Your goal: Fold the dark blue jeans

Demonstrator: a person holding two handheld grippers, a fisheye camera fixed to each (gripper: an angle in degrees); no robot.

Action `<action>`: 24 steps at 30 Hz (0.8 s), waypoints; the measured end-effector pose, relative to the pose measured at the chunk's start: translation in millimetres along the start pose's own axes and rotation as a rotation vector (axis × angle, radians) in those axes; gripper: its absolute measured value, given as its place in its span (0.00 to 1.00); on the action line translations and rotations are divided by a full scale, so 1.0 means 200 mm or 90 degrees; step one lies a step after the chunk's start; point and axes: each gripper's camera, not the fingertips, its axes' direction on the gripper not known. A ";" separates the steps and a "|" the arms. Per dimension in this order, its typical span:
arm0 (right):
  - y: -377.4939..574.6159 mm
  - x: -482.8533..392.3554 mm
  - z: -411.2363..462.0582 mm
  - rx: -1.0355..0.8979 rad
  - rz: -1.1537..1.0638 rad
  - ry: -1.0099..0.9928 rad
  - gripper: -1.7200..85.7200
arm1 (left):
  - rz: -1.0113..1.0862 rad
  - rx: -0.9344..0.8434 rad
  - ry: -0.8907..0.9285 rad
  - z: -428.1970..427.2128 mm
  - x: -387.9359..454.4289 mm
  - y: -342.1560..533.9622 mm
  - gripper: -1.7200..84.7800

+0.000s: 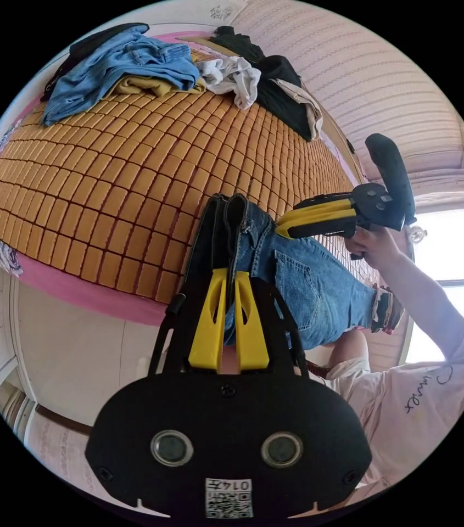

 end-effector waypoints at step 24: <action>1.70 0.30 -0.17 0.048 0.310 0.100 0.01 | 0.431 0.038 -0.216 0.50 1.29 0.61 0.01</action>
